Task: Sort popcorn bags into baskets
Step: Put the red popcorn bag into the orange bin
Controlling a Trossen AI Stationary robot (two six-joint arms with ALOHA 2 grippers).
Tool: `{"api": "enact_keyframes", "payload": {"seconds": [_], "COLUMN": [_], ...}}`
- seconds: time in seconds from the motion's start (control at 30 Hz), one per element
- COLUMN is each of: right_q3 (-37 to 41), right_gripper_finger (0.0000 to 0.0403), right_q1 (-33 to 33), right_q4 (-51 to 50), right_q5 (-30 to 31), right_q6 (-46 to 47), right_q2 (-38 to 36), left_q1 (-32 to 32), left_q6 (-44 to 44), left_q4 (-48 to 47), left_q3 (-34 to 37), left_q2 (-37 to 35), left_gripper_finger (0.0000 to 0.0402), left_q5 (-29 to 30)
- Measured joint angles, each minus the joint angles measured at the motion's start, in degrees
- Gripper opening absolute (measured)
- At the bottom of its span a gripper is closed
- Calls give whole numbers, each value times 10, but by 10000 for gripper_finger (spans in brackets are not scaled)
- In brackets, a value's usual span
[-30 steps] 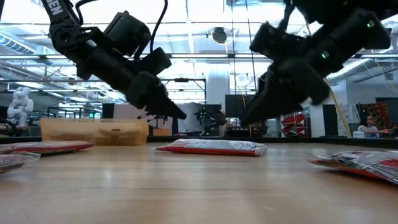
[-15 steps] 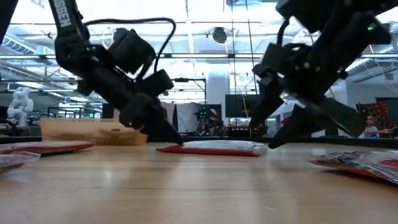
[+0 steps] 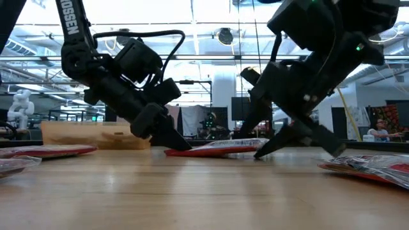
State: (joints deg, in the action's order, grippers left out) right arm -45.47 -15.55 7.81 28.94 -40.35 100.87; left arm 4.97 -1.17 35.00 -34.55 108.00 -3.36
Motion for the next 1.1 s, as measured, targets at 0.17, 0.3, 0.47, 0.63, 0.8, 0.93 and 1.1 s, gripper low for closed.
{"api": "enact_keyframes", "payload": {"seconds": [0.17,0.3,0.47,0.63,0.8,0.93,1.1], "right_q3": [1,1,1,1,1,1,35], "right_gripper_finger": [112,42,12,20,9,9,14], "right_q1": [-1,-4,-1,26,70,100,116], "right_q4": [8,10,10,8,0,1,89], "right_q5": [20,30,30,23,-37,-83,-96], "right_q6": [-3,44,127,253,361,406,418], "right_q2": [-3,-10,-48,-121,-196,-241,-274], "left_q1": [5,6,5,-9,-23,-29,-33], "left_q6": [0,-13,-59,-105,-104,-51,33], "left_q4": [-12,-59,-164,-252,-289,-305,-269], "left_q3": [2,5,3,3,3,7,53], "left_q2": [-24,-101,-242,-362,-420,-425,-425], "left_gripper_finger": [19,15,11,41,101,146,171], "left_q5": [-3,-7,21,60,78,92,112]}}
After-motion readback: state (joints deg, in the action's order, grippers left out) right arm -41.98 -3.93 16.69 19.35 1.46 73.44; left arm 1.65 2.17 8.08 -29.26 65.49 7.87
